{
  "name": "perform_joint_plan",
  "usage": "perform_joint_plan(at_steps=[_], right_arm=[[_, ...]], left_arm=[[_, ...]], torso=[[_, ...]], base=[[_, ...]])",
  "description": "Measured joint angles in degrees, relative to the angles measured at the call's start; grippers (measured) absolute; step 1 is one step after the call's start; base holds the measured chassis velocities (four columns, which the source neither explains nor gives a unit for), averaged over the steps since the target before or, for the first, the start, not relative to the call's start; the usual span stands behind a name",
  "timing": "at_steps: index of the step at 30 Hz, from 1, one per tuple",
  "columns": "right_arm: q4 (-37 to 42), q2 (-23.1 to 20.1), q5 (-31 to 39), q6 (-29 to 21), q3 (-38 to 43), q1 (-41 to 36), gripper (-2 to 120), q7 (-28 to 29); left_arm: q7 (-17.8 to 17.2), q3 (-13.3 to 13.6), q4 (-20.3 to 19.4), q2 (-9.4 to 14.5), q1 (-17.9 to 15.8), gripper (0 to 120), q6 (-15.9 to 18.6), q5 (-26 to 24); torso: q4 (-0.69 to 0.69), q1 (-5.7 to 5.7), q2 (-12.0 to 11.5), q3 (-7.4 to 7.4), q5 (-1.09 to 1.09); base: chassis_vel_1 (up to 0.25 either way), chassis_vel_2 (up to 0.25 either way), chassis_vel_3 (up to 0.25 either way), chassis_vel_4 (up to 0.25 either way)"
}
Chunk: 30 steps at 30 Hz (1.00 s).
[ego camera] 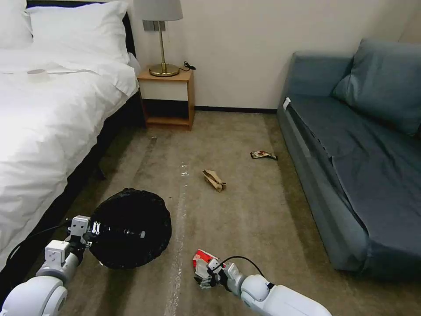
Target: Pick up the trash bin, then pick up the garbage on the floor and place it into the trash bin.
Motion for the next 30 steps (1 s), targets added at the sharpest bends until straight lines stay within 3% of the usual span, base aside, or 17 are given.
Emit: perform_joint_plan(at_steps=[7,9,13,16,22,30], right_arm=[[-0.36,-0.12,-0.13,0.48,0.74,-0.52,59,-0.57],[-0.25,0.45,-0.13,0.49,0.71,-0.46,46,-0.65],[-0.20,0.98,-0.11,0.49,0.56,-0.25,36,-0.72],[0.20,1.10,-0.04,0.50,0.47,-0.17,19,-0.76],[1.59,-0.01,-0.01,0.50,0.87,-0.60,1,-0.79],[5.12,-1.70,-1.40,-0.79,4.35,-2.02,0,-0.74]], left_arm=[[0.18,-0.20,0.00,-0.07,0.38,3,-0.22,0.18],[0.18,-0.20,-0.20,-0.16,0.29,3,-0.22,0.21],[0.18,-0.14,-0.37,-0.30,0.29,3,-0.22,0.29],[0.17,-0.09,-0.41,-0.61,0.65,3,-0.23,0.66],[0.19,-0.39,-0.43,-0.93,0.92,3,-0.25,0.82],[0.18,-0.40,0.48,-1.15,0.66,3,-0.86,-0.32]], torso=[[0.00,0.00,0.00,0.00,-0.01],[-0.01,0.00,0.00,0.00,-0.01],[0.00,0.00,0.00,0.00,0.01],[0.01,0.00,0.00,0.00,0.01],[0.01,0.00,0.00,0.00,0.01],[-0.01,0.00,0.00,0.00,0.00]], base=[[0.000,0.000,0.000,0.000],[0.000,0.000,0.000,0.000],[0.000,0.000,0.000,0.000],[0.000,0.000,0.000,0.000],[0.000,0.000,0.000,0.000],[0.000,0.000,0.000,0.000]])
